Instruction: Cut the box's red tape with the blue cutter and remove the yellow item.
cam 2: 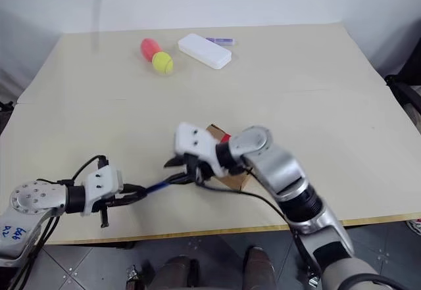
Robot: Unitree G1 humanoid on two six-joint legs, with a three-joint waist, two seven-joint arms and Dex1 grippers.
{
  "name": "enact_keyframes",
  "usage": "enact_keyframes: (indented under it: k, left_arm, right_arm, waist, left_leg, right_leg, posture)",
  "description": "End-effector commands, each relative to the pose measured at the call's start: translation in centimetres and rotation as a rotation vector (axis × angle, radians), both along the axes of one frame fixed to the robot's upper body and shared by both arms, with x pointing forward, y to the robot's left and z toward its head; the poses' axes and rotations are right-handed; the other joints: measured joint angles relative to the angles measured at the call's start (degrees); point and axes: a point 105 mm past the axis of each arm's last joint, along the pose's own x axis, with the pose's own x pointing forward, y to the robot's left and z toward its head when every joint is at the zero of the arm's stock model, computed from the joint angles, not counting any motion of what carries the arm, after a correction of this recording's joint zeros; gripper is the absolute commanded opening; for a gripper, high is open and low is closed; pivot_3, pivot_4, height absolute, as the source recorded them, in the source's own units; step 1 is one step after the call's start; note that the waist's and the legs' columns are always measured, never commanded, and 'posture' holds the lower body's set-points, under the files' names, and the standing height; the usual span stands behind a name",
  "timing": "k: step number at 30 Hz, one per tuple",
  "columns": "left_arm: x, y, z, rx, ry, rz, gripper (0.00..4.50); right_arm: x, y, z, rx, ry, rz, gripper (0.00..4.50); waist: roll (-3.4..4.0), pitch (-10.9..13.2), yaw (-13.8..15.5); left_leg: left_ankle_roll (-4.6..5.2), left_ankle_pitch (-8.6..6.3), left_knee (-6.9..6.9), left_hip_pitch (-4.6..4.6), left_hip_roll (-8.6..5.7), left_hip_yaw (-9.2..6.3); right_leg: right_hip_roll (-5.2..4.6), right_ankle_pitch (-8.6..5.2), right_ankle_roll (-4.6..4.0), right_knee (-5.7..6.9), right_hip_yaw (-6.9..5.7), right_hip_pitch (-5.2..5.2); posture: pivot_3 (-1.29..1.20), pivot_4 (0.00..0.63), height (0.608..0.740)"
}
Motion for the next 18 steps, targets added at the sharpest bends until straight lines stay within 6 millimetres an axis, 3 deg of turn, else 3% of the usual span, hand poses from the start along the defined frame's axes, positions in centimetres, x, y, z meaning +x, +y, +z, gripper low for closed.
enact_keyframes:
  k: [1, 4, 5, 8, 11, 18]
  left_arm:
    - [1.8, 0.4, 2.8, -0.05, -0.184, 0.05, 0.37]
    - [3.1, 0.2, 5.3, -0.144, -0.315, 0.084, 0.37]
    - [3.4, -0.1, 6.1, -0.172, -0.356, 0.08, 0.37]
    - [3.8, -1.3, 7.7, -0.222, -0.465, 0.036, 0.37]
    - [4.7, -2.1, 7.2, -0.177, -0.507, 0.002, 0.37]
    - [6.2, -5.1, 7.0, -0.225, -0.564, -0.07, 0.37]
  right_arm:
    - [0.5, -0.9, 2.3, 0.032, 0.021, -0.048, 3.27]
    - [1.7, -1.9, 3.6, 0.043, 0.041, -0.104, 4.34]
    - [2.2, -2.1, 4.1, 0.048, 0.054, -0.129, 4.46]
    - [4.1, -2.3, 5.6, 0.055, 0.069, -0.204, 4.46]
    - [6.4, -2.2, 6.0, 0.034, 0.099, -0.321, 4.46]
    - [7.1, -1.4, 6.8, 0.054, 0.172, -0.274, 4.46]
  waist:
    - [-0.01, 0.0, 0.0]
    - [-0.11, 0.0, -0.3]
    - [-0.15, 0.0, -0.4]
    - [-0.16, 0.0, -0.9]
    - [-0.16, 0.0, -1.4]
    - [-0.17, 0.0, -1.5]
  left_leg:
    - [0.0, 0.0, -0.01, 0.0, 0.0, 0.0]
    - [0.01, -0.02, -0.02, -0.02, -0.01, 0.05]
    - [0.01, -0.02, -0.02, -0.05, -0.01, 0.04]
    - [0.01, -0.03, -0.02, -0.06, -0.01, 0.05]
    - [0.01, -0.03, -0.03, -0.02, -0.01, 0.1]
    - [0.0, -0.03, -0.03, -0.06, 0.0, 0.13]
  right_leg:
    - [0.0, 0.0, 0.0, 0.0, 0.0, -0.02]
    - [0.0, 0.01, 0.01, -0.01, -0.02, -0.04]
    - [0.0, 0.01, 0.02, -0.01, -0.03, -0.06]
    - [-0.01, 0.02, 0.03, -0.02, -0.06, -0.07]
    - [-0.01, 0.02, 0.03, -0.01, -0.06, -0.07]
    - [-0.01, 0.03, 0.06, -0.03, -0.07, -0.09]
  posture:
    - [0.0, 0.15, 0.74]
    - [0.0, 0.15, 0.74]
    - [0.0, 0.15, 0.74]
    - [0.0, 0.15, 0.74]
    - [0.0, 0.15, 0.74]
    - [0.0, 0.15, 0.74]
